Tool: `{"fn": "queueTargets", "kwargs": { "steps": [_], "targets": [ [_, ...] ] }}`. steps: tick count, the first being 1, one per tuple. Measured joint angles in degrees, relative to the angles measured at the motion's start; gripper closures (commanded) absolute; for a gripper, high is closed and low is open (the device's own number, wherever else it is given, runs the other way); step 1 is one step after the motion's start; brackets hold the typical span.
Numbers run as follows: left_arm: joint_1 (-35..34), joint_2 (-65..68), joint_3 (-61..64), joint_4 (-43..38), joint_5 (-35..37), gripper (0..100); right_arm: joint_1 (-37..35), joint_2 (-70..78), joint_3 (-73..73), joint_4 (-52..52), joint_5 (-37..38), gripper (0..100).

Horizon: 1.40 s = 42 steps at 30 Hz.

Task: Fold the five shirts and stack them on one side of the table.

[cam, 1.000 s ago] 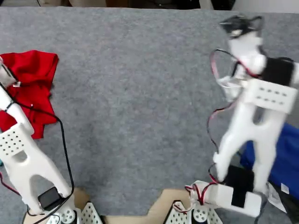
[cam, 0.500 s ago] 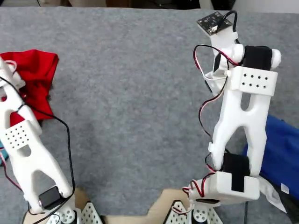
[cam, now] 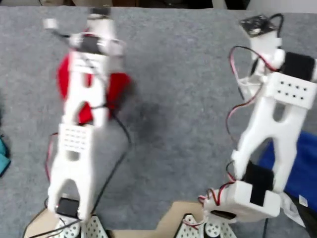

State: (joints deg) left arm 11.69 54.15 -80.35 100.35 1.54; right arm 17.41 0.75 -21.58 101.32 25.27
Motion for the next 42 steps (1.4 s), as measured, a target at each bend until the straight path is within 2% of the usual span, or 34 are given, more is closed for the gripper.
{"fn": "queueTargets", "kwargs": {
  "steps": [2, 4, 6, 8, 11, 15, 20, 25, 29, 33, 37, 42],
  "targets": [
    [5.9, -0.8, 2.8, 0.0, 0.1, 98, 2.3, 0.0, 0.0, 0.0, 1.2, 97.4],
    [9.5, -0.8, 5.5, 0.0, 0.1, 98, 3.8, 0.0, 0.0, 0.0, 2.6, 93.1],
    [10.5, -0.8, 6.1, 0.0, 0.1, 94, 4.5, 0.0, 0.0, 0.0, 4.2, 84.9],
    [10.3, -1.1, 6.0, 0.0, -0.3, 85, 4.5, 0.0, 0.0, 0.0, 5.7, 76.4],
    [9.9, -3.3, 5.1, 0.0, 0.2, 77, 2.9, 0.0, 0.0, 0.0, 6.5, 68.7],
    [4.4, -12.1, 5.0, 0.0, 4.2, 76, -3.9, 0.0, 0.0, 0.0, 5.4, 68.4],
    [-8.7, -24.4, 11.7, 0.0, 2.2, 76, -17.8, 1.0, 0.0, 0.0, 1.8, 68.4],
    [-20.0, -33.1, 31.2, 0.0, -1.0, 77, -31.4, 9.6, -1.1, -3.5, -2.2, 68.4],
    [-24.8, -39.6, 49.6, -0.7, -3.5, 79, -39.3, 18.7, -6.9, -5.3, -2.5, 68.4],
    [-30.8, -50.6, 69.0, -8.6, -4.1, 78, -45.4, 27.5, -14.9, -5.6, -2.1, 68.4],
    [-35.5, -64.6, 91.5, -21.1, -4.2, 78, -50.1, 36.6, -21.3, -5.9, -0.4, 68.4],
    [-37.4, -80.7, 114.0, -31.5, -4.2, 78, -50.7, 49.8, -29.9, -8.9, -0.2, 70.1]
  ]
}}
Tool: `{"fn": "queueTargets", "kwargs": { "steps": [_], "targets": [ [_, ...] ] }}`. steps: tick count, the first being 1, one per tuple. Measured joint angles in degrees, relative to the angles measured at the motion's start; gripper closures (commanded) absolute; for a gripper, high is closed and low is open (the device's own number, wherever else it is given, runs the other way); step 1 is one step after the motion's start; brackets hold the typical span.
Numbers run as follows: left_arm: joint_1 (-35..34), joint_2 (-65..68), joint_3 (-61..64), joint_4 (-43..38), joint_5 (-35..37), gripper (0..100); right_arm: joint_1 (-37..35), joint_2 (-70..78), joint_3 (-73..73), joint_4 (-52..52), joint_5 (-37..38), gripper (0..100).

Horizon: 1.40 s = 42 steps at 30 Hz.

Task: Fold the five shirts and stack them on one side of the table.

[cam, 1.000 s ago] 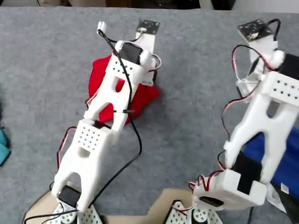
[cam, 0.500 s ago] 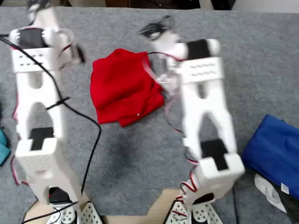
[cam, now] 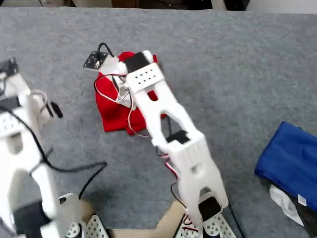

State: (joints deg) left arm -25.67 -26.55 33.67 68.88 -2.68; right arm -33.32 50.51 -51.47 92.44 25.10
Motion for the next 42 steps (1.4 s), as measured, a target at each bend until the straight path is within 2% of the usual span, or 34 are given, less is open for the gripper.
{"fn": "queueTargets", "kwargs": {
  "steps": [2, 6, 13, 16, 20, 26, 29, 33, 37, 42],
  "targets": [
    [0.1, -4.0, 5.2, -2.3, 0.0, 78, 0.6, 5.5, -4.3, -0.4, 0.0, 77.9],
    [0.1, -6.8, 10.8, -4.2, 0.0, 78, 2.5, 13.4, -15.6, 1.0, 0.0, 99.8],
    [0.3, -6.5, 15.7, -10.3, 0.0, 78, 7.6, 17.5, -34.8, 7.6, 0.0, 99.3],
    [3.1, -5.3, 17.1, -12.3, 0.2, 78, 11.3, 17.5, -40.0, 8.9, 0.0, 99.3],
    [9.4, -3.0, 18.3, -16.8, 5.6, 78, 17.7, 17.1, -39.2, 9.1, 0.0, 99.3],
    [20.8, 6.5, 17.1, -31.3, 14.2, 78, 28.5, 10.5, -26.4, 9.1, -2.9, 99.4],
    [24.3, 15.2, 11.2, -36.5, 18.1, 76, 33.8, 9.1, -19.2, 9.0, -3.2, 99.4],
    [25.4, 30.9, -3.6, -37.0, 26.6, 76, 41.1, 9.1, -14.9, 4.2, -5.0, 99.4],
    [25.6, 48.3, -24.8, -30.1, 34.1, 76, 45.5, 9.1, -14.2, -6.4, -8.6, 99.0],
    [26.0, 68.1, -55.6, -18.4, 40.9, 76, 46.4, 12.7, -14.2, -18.8, -18.8, 98.3]
  ]
}}
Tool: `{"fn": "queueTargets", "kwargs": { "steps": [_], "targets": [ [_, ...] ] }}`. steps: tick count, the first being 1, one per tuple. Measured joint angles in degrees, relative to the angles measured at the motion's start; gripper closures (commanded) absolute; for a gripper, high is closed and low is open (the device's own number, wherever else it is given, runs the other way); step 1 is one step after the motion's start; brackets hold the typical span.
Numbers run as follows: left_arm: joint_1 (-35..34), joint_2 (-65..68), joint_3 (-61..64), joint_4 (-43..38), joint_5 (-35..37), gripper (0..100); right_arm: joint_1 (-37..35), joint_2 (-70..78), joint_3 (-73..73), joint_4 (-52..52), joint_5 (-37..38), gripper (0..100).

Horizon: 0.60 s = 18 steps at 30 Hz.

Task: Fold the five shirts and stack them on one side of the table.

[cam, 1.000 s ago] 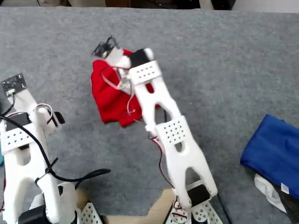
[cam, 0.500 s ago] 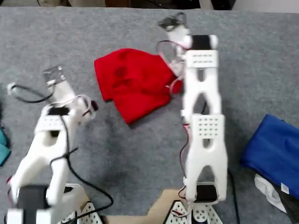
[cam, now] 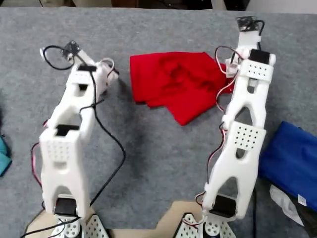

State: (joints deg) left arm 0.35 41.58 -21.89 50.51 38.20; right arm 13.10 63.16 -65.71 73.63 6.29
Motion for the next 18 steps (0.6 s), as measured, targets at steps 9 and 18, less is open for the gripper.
{"fn": "queueTargets", "kwargs": {
  "steps": [9, 18],
  "targets": [
    [11.0, 22.9, -45.0, 28.1, 0.7, 76, 0.0, 3.3, -5.5, 1.6, -2.6, 76.5],
    [16.4, 35.2, -69.6, 39.6, -2.5, 99, 0.6, 6.2, -11.5, 3.1, -2.6, 78.1]
  ]
}}
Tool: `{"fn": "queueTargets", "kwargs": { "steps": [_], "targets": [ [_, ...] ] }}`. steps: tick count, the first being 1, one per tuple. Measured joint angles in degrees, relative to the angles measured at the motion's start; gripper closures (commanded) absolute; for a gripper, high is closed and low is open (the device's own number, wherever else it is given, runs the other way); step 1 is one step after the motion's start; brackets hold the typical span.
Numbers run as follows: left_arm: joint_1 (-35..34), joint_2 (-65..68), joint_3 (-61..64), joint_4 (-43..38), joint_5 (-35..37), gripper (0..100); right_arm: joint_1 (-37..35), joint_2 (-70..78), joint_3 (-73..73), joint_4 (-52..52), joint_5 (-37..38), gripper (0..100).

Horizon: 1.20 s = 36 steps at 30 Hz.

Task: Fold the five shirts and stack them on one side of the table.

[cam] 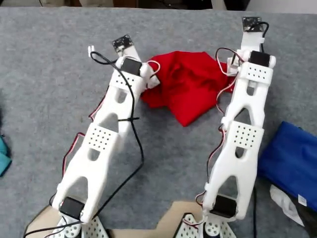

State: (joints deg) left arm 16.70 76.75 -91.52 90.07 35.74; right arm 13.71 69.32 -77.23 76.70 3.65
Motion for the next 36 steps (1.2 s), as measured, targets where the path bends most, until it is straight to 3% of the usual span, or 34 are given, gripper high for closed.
{"fn": "queueTargets", "kwargs": {
  "steps": [8, 16, 19, 23, 26, 36],
  "targets": [
    [-11.1, 0.5, -1.5, -2.1, 2.7, 98, 0.3, 1.1, -2.4, 0.8, 0.0, 98.4],
    [-17.7, 0.5, -1.5, -2.1, 3.8, 98, -1.3, 1.1, -13.5, 10.7, 0.0, 86.4],
    [-15.5, 0.5, -1.5, -0.2, 3.9, 96, -5.1, 0.8, -14.9, 14.9, 3.3, 78.7],
    [-10.5, 0.5, -1.5, 1.2, 3.9, 84, -11.6, -1.1, -15.1, 21.9, 8.7, 71.8],
    [-10.9, 0.5, -1.5, 1.2, 3.9, 82, -14.0, -5.3, -15.1, 24.3, 10.7, 71.3],
    [-11.7, 0.5, -1.5, 0.5, 5.0, 82, -10.7, -18.0, -9.5, 24.8, 11.6, 71.3]
  ]
}}
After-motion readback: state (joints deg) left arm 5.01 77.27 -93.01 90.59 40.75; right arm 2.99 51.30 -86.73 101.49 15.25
